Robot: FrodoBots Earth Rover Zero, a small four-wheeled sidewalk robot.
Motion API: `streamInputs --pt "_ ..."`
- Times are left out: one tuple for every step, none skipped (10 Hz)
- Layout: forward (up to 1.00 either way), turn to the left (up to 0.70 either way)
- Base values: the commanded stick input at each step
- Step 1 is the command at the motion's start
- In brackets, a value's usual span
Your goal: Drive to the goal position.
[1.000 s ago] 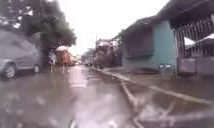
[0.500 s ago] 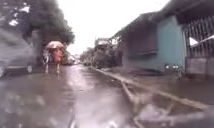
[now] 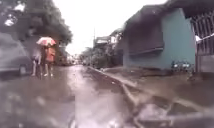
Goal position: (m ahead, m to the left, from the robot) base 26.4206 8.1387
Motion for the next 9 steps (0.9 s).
streamInputs --pt "1.00 0.27" --pt "1.00 0.27" --pt "1.00 0.07" --pt "1.00 0.00" --pt "1.00 0.00" --pt "1.00 0.00" --pt "1.00 0.00" --pt "1.00 0.00" --pt "1.00 0.00"
